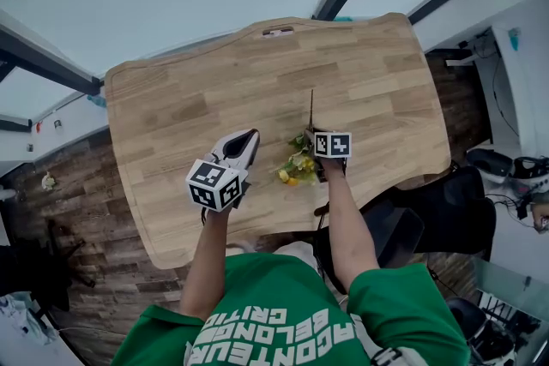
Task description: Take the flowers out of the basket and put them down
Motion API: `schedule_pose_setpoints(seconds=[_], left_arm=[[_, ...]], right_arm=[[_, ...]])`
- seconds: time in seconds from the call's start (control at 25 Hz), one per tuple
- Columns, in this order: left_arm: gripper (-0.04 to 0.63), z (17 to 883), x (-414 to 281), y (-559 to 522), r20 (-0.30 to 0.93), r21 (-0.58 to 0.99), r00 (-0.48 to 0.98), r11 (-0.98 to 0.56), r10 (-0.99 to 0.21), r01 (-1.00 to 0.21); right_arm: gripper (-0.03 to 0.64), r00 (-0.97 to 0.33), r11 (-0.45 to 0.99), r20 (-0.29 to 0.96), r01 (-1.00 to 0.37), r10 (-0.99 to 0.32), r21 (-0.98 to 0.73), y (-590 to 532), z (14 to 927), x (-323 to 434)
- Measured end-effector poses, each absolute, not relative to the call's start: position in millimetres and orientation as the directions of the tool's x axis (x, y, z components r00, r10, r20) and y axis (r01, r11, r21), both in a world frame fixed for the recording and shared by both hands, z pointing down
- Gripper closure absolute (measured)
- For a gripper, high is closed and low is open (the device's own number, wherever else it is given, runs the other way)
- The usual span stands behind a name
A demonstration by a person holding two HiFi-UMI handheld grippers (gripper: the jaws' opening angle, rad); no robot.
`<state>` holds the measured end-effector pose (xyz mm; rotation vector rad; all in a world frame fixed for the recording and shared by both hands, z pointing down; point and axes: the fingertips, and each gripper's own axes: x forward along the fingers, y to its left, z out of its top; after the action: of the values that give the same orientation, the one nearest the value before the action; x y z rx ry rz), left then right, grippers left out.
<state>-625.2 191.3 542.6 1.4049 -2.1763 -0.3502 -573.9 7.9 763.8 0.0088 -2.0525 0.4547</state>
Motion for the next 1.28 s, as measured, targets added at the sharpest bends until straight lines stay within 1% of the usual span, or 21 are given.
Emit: schedule_pose_setpoints(seconds=[0.24,0.4,0.48,0.64,0.84,1.0,1.08,1.28], left_arm=[[0.578,539.8,-625.2,190.0,0.282,0.474,-0.326,0.427,-0.902,-0.770],[0.577,535.0,-625.9,187.2,0.276,0.467,-0.325,0.422,-0.905,-0.777],[0.578,532.5,-624.5,185.3,0.271,0.464,-0.324,0.418,-0.906,-0.781],[0.578,528.2,-620.4,180.8,0.263,0.461,-0.315,0.406,-0.912,-0.789],[0.577,518.7,-611.0,166.6,0.243,0.453,-0.291,0.374,-0.925,-0.809],[0.577,509.1,-595.8,150.7,0.232,0.444,-0.275,0.353,-0.933,-0.824],[0.578,501.6,-587.8,135.6,0.221,0.430,-0.241,0.316,-0.945,-0.846],[0.578,490.7,-558.8,108.9,0.215,0.415,-0.197,0.272,-0.957,-0.868]], right_arm=[[0.498,-0.525,0.930,0.834,-0.196,0.168,-0.311,4.8,758.8,-574.4],[0.455,-0.552,0.925,0.817,-0.198,0.167,-0.323,0.3,749.7,-576.7],[0.445,-0.567,0.925,0.809,-0.202,0.158,-0.322,-3.9,742.3,-576.6],[0.442,-0.609,0.927,0.783,-0.207,0.128,-0.313,-11.2,719.6,-575.2],[0.444,-0.687,0.925,0.721,-0.213,0.089,-0.316,-21.6,681.8,-566.0],[0.464,-0.737,0.932,0.673,-0.197,0.064,-0.304,-29.9,646.1,-544.3],[0.491,-0.768,0.931,0.640,-0.211,0.030,-0.297,-41.6,624.3,-529.2],[0.611,-0.809,0.938,0.587,-0.233,-0.041,-0.256,-67.3,578.2,-485.5]])
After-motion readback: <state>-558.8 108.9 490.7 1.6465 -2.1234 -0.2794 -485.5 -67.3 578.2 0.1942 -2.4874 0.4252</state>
